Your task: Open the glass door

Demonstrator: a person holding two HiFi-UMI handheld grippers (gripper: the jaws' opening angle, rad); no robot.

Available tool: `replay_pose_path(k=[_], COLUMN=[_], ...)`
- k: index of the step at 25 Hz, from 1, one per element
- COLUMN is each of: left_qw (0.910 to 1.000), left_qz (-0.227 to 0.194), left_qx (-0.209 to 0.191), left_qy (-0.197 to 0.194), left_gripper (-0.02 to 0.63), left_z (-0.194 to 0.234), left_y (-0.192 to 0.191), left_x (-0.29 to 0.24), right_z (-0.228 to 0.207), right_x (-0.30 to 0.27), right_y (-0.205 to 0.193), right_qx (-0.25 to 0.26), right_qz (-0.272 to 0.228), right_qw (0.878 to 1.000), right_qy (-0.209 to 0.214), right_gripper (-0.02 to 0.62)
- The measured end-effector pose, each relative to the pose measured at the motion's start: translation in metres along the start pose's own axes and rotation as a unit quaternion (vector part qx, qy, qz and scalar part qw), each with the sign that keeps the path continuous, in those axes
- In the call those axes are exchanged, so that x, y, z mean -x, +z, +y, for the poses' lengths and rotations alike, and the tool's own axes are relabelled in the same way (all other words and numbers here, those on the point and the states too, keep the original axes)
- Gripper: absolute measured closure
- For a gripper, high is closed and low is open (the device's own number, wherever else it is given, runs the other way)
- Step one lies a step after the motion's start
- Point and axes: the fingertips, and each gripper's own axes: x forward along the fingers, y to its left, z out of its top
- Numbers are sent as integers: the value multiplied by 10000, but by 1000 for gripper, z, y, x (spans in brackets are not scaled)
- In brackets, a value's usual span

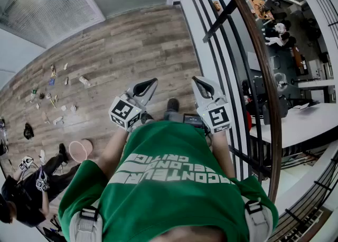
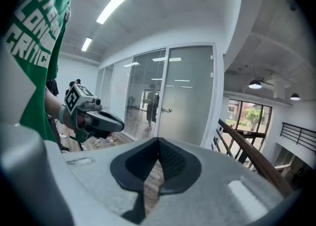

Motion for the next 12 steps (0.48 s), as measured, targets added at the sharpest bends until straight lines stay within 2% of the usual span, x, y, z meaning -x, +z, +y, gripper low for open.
replay_pose_path(k=[5, 12], left_qw=[10000, 9990], left_qz=[12, 53], left_qx=[99, 98], left_qy=[2, -438], left_gripper=[589, 589], left_z=[-3, -25], left_y=[3, 11], left_x=[-14, -42], right_z=[0, -17], right_x=[-2, 18], right_y=[6, 0], right_qx=[206, 25], right_qz=[17, -4], right_qw=[9998, 9994], right_qy=[-12, -345], right_gripper=[602, 603])
